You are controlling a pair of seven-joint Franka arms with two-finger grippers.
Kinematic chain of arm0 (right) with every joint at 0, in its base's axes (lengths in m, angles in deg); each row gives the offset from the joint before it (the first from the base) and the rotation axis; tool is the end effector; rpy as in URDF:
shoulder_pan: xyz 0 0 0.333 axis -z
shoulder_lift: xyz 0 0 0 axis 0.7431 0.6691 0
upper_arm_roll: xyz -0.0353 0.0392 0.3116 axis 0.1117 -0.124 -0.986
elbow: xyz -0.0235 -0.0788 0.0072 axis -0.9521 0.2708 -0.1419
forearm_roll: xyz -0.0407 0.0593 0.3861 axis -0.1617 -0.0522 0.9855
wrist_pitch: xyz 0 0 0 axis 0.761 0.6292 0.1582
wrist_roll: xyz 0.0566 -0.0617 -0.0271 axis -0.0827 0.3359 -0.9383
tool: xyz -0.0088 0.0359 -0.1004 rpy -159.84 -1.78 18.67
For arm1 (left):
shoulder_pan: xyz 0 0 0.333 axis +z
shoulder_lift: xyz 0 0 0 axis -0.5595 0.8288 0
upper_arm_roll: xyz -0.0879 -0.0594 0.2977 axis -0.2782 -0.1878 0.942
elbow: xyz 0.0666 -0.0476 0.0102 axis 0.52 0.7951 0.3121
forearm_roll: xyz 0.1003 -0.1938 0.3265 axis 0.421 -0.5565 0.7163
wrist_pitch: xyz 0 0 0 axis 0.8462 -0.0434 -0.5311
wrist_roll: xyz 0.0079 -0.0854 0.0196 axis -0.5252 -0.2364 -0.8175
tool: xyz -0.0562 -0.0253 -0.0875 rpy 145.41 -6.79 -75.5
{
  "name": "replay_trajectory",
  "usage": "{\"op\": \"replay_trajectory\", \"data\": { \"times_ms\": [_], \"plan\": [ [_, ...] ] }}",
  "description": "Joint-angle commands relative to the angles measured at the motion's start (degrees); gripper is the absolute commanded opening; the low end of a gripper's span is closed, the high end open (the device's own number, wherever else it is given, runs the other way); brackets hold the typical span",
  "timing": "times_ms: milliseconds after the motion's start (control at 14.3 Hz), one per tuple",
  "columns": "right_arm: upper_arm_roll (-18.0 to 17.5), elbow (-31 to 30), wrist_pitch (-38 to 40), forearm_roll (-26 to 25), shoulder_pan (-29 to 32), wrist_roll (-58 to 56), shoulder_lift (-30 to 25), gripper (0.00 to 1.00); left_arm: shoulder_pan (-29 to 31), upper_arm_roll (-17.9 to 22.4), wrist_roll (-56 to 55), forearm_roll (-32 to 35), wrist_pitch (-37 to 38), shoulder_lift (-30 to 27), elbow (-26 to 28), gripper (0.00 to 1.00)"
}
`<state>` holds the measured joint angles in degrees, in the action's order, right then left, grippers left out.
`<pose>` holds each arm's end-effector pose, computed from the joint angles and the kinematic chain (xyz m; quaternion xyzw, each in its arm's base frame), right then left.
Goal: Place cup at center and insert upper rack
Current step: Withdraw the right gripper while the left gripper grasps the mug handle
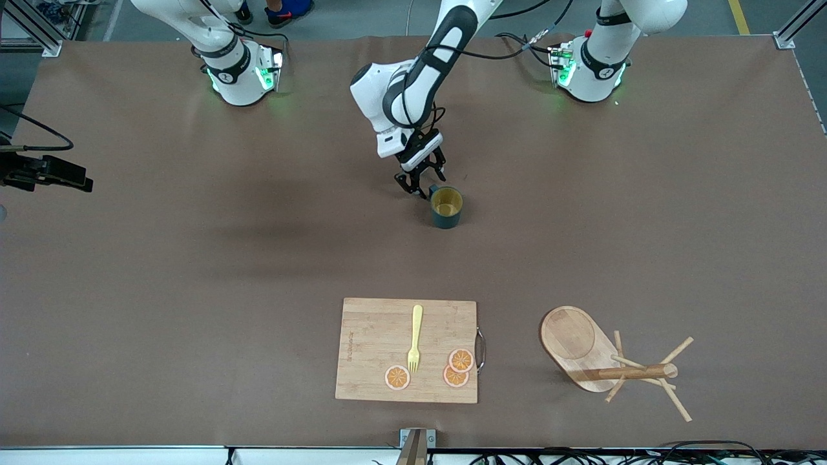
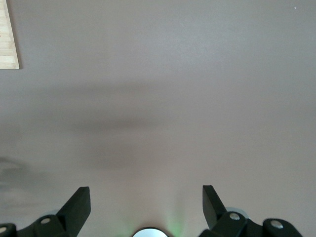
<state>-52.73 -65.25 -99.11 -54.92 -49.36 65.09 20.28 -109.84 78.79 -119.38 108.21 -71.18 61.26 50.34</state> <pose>0.5864 -0.0370 0.6154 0.9968 -0.0113 -0.0792 0.0053 0.2810 -0.5648 0.1531 -0.8809 -0.3402 -0.2964 0.1428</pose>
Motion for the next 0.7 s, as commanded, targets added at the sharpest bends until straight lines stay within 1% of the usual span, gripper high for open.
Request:
{"op": "replay_trajectory", "data": {
  "times_ms": [0,139,209,488,557,627],
  "plan": [
    [-0.59,0.53,0.72,0.14,0.75,-0.12,-0.03,1.00,-0.92,1.65,-0.05,0.70,1.47,1.15,-2.98,0.66],
    [-0.59,0.18,1.50,-0.04,0.66,-0.30,-0.73,1.00,-0.92,1.92,0.04,0.70,1.47,2.46,-4.73,0.62],
    [-0.59,0.18,2.38,-0.13,0.66,-0.30,-1.17,1.00,-0.92,2.36,0.04,0.70,1.47,2.99,-5.35,0.59],
    [-0.59,-0.87,2.91,-0.13,0.66,-0.39,-3.46,1.00,-0.92,2.36,0.13,1.14,1.56,3.17,-5.18,0.49],
    [-0.59,-1.49,3.09,-0.13,0.66,-0.30,-4.42,1.00,-0.83,2.36,0.13,1.14,1.56,3.17,-5.10,0.43],
    [-0.59,-2.97,3.26,-0.13,0.75,-0.30,-5.39,1.00,-0.83,2.36,0.22,1.05,1.56,3.17,-5.18,0.36]
  ]
}}
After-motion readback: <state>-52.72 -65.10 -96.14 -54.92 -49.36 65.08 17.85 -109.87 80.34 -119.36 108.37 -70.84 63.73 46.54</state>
